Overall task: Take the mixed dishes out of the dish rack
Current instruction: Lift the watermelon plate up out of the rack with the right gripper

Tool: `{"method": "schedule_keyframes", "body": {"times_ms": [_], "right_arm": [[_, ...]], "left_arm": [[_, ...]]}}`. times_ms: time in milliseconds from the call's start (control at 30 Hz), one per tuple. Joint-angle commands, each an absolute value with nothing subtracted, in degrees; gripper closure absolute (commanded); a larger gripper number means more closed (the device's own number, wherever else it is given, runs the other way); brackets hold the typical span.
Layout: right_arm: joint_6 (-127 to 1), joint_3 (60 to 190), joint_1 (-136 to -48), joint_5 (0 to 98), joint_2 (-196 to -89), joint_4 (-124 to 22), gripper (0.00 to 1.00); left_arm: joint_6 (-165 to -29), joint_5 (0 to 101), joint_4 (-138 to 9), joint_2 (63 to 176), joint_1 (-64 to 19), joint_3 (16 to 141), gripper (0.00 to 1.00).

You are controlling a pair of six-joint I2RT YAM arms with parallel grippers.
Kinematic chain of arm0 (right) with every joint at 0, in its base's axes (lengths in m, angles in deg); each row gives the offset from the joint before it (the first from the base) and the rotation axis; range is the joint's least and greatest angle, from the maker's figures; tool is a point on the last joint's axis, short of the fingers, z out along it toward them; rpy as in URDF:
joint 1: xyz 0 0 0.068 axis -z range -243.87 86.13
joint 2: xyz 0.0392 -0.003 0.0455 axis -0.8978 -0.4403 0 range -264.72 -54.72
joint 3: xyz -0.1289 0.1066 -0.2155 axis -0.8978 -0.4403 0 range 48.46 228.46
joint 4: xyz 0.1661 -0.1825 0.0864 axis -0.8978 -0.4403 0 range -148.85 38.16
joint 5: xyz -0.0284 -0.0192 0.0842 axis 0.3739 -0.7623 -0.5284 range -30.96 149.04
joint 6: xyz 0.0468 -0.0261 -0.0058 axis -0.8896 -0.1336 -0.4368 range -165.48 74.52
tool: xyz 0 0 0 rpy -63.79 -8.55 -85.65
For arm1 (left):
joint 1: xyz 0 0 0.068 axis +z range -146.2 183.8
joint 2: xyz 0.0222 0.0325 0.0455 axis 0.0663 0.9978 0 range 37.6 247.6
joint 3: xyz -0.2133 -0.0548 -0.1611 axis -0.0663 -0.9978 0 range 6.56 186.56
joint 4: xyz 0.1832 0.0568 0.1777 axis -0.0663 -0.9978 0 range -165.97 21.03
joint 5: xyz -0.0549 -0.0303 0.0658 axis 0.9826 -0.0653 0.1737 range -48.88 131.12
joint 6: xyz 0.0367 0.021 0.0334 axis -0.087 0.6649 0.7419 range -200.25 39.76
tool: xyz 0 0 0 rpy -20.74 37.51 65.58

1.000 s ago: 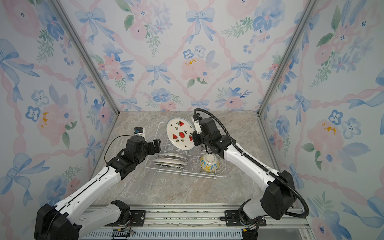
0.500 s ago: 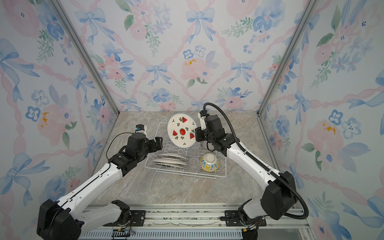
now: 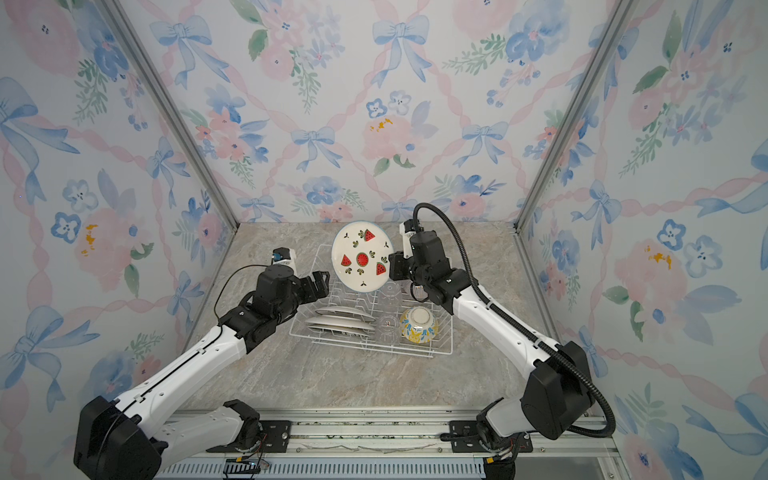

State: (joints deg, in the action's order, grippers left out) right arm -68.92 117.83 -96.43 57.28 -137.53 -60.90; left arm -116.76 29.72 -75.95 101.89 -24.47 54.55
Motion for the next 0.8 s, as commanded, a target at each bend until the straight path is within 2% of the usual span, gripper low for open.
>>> {"method": "schedule_keyframes", "body": {"times_ms": [0, 400, 767], "right_arm": [[-73.8, 117.6, -96.0, 55.9, -134.5, -50.2, 1.00], [-82.5, 114.9, -96.0, 57.9, -134.5, -42.7, 1.00], [-88.4, 114.2, -96.0, 59.0, -134.8, -38.4, 1.00]], "left_arm": [[-118.6, 31.8, -71.6, 101.7, -25.2, 54.9, 0.02], [-122.1, 35.1, -64.0, 105.5, -26.3, 54.4, 0.02], [-123.5, 33.8, -56.5, 107.7, -26.2, 54.2, 0.02]]}}
